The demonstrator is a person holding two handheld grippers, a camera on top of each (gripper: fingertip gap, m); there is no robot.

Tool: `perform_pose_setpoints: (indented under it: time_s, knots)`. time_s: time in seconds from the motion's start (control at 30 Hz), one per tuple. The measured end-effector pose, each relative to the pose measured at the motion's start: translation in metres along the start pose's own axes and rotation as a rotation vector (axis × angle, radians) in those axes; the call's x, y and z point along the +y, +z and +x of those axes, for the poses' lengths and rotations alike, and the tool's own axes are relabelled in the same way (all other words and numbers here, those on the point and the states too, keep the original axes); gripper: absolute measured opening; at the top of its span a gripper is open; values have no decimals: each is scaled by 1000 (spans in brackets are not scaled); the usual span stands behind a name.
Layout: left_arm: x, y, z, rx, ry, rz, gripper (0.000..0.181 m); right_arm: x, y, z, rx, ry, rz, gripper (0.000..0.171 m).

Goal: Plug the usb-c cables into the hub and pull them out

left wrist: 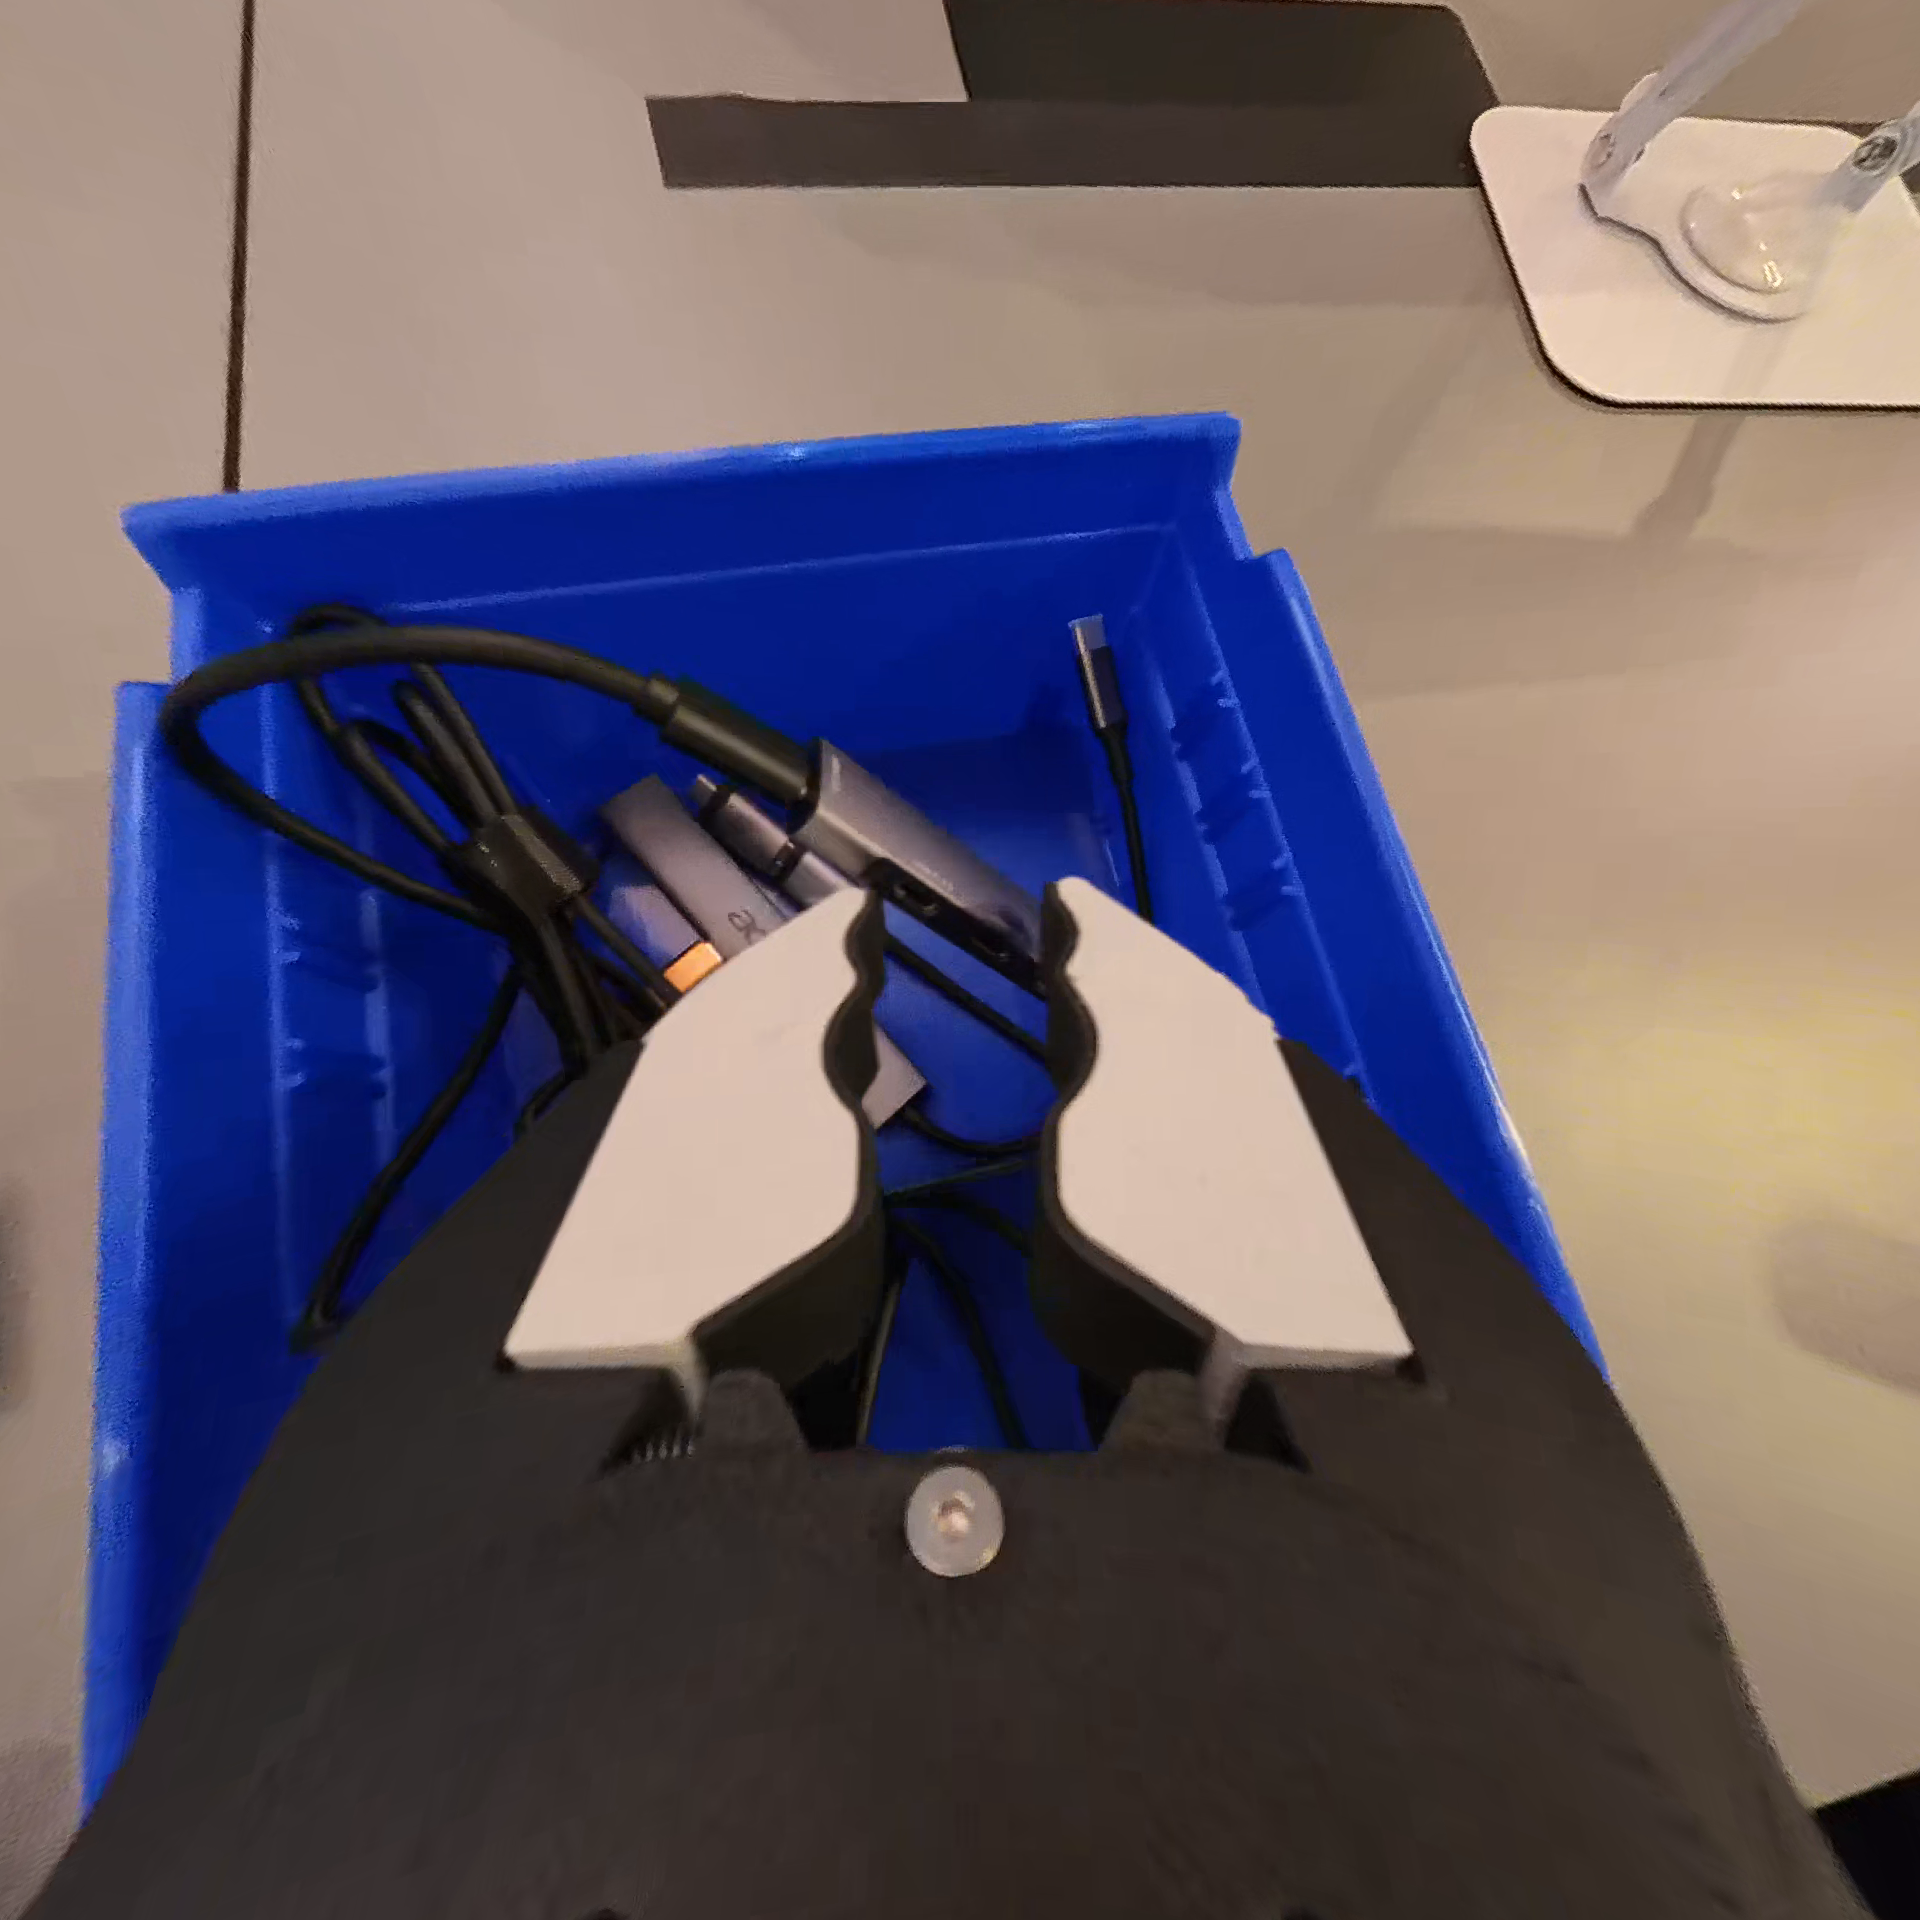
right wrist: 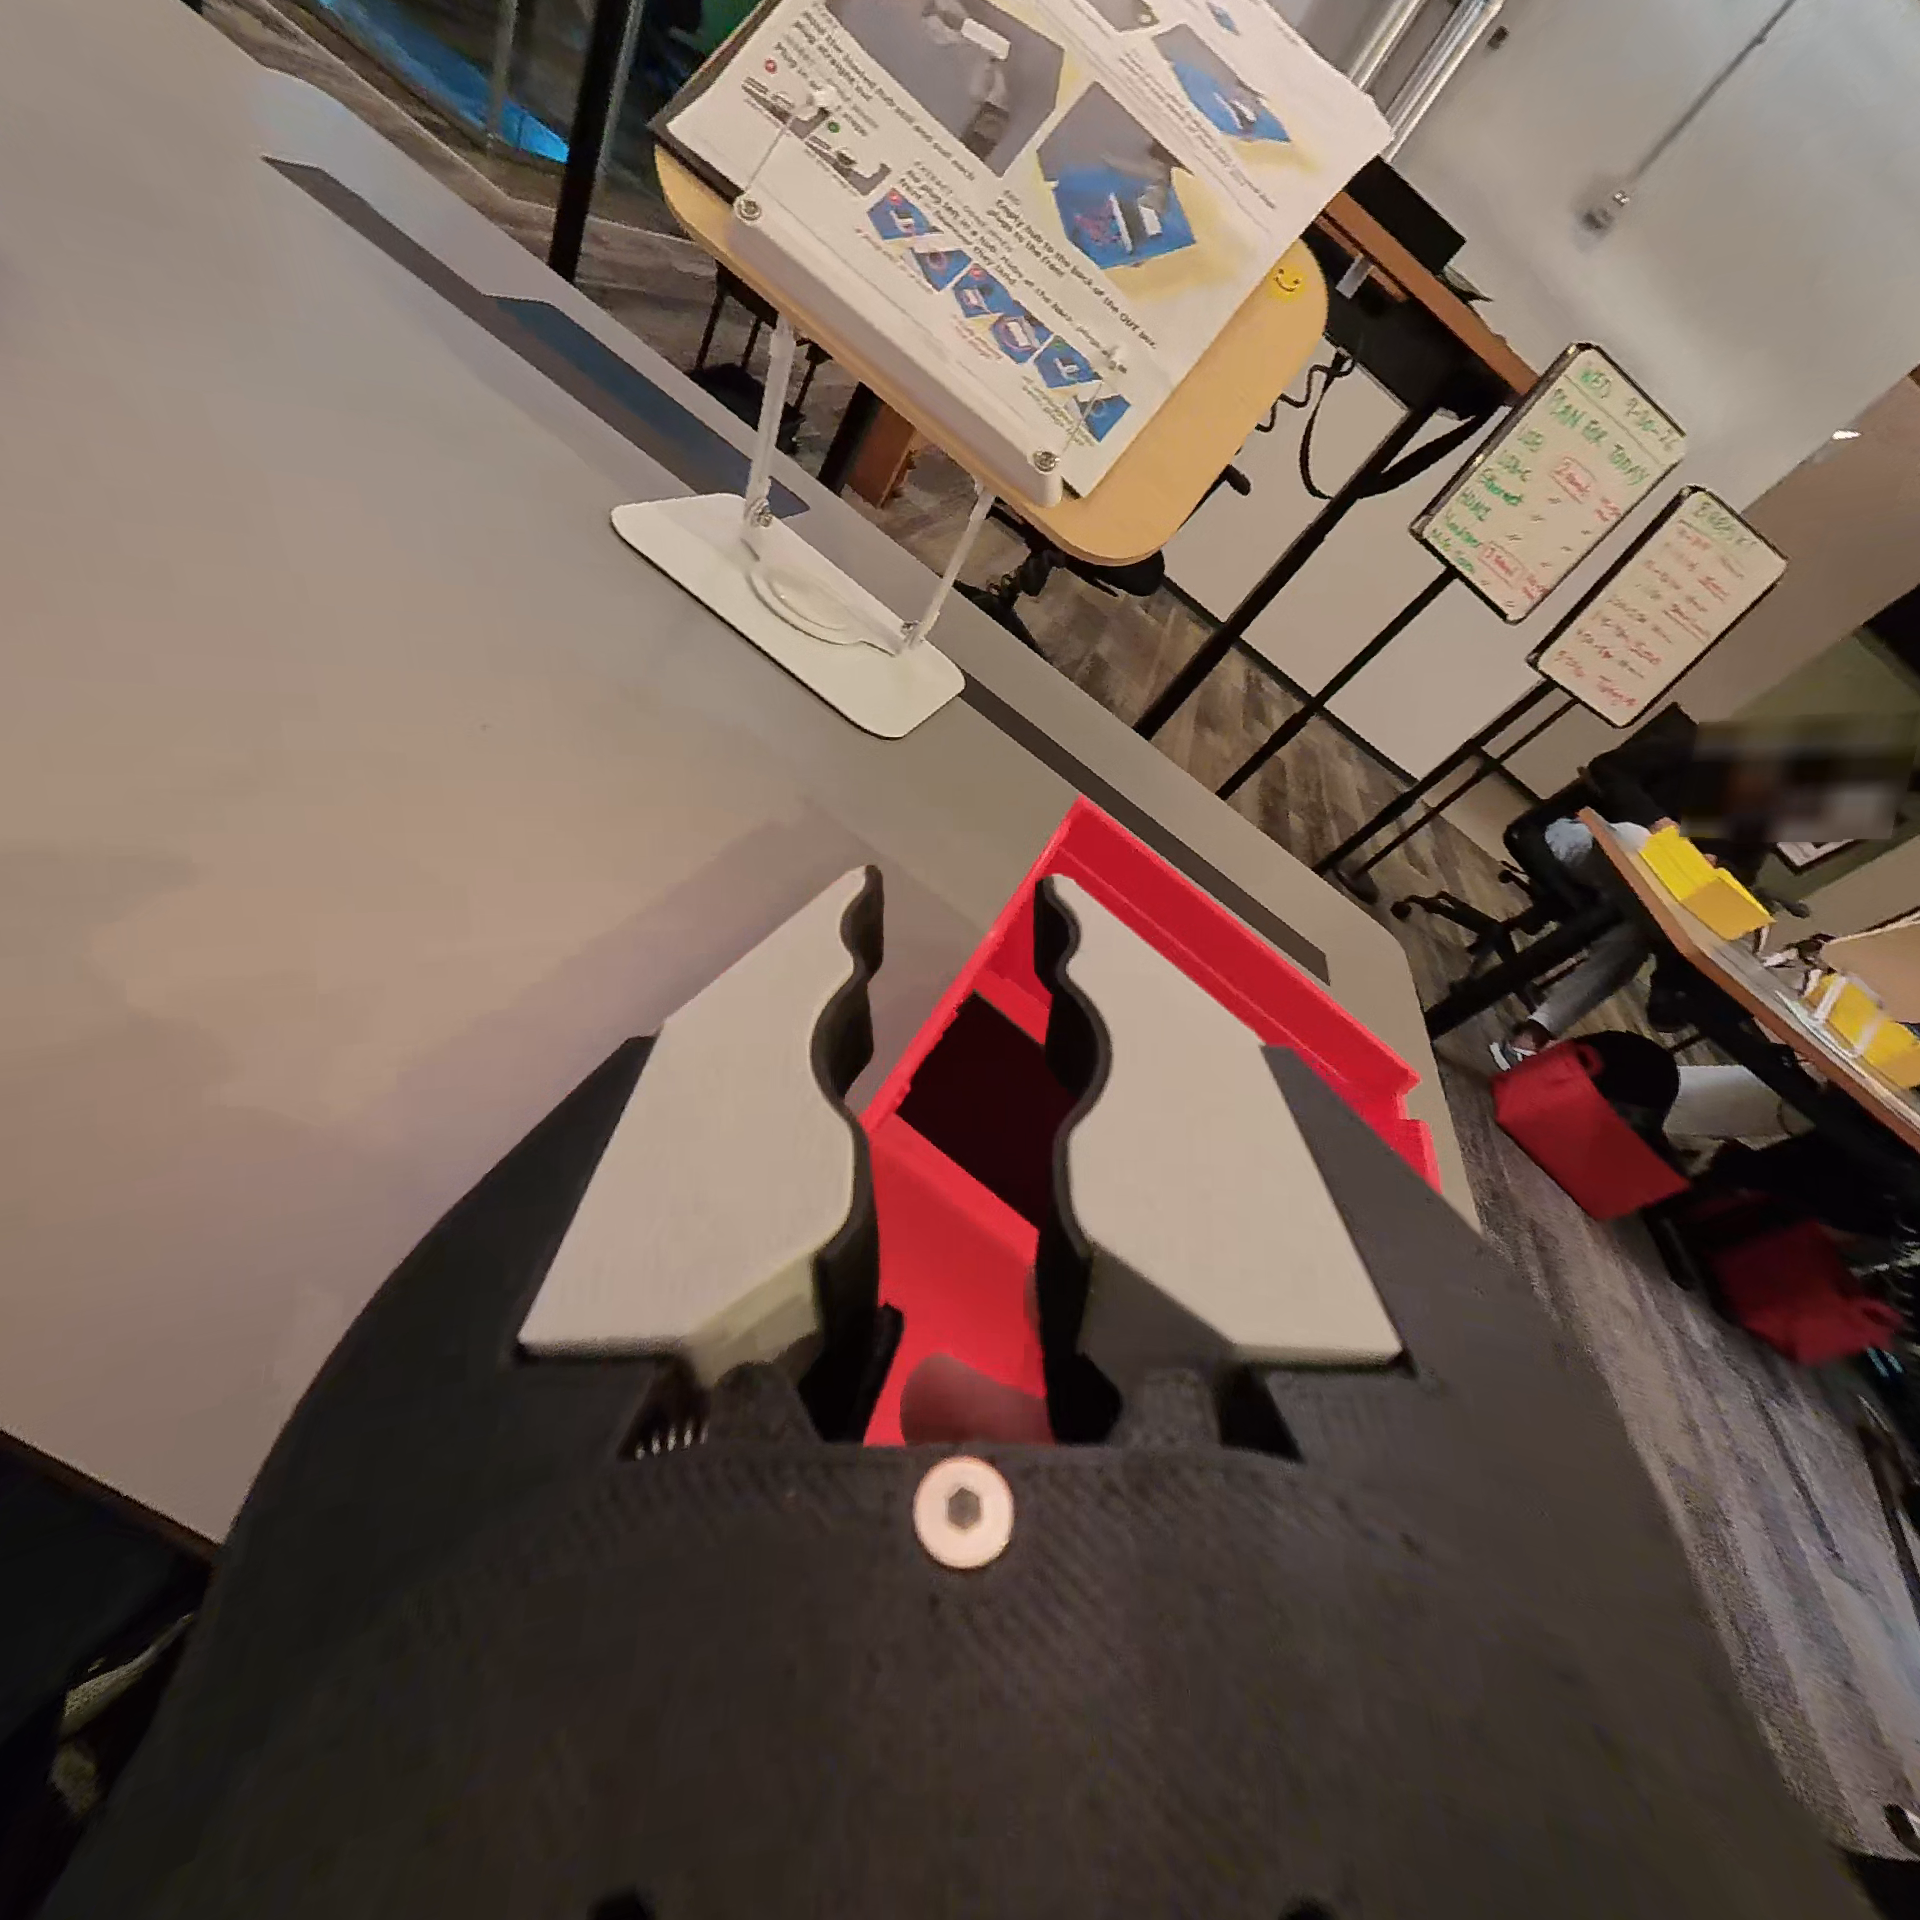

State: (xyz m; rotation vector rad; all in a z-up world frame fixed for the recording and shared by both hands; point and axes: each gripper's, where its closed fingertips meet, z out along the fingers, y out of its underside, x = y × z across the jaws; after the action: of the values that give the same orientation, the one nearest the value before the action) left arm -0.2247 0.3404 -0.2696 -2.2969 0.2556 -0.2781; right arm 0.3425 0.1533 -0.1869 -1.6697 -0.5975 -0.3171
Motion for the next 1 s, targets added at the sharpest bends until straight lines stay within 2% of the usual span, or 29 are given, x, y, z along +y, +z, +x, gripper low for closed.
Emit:
perform_pose_setpoints:
  time_s: [0.13,0.43,1.0]
  knots:
    - [-4,8,1,20,-49,21,18,1,2,-5,-17,5,4,26]
    - [-22,-2,12,67,-38,124,13,3,3,-7,-33,22,11,24]
    - [-86,-76,60,85,268,403,10,-21,7,-38,-119,-4,63,23]
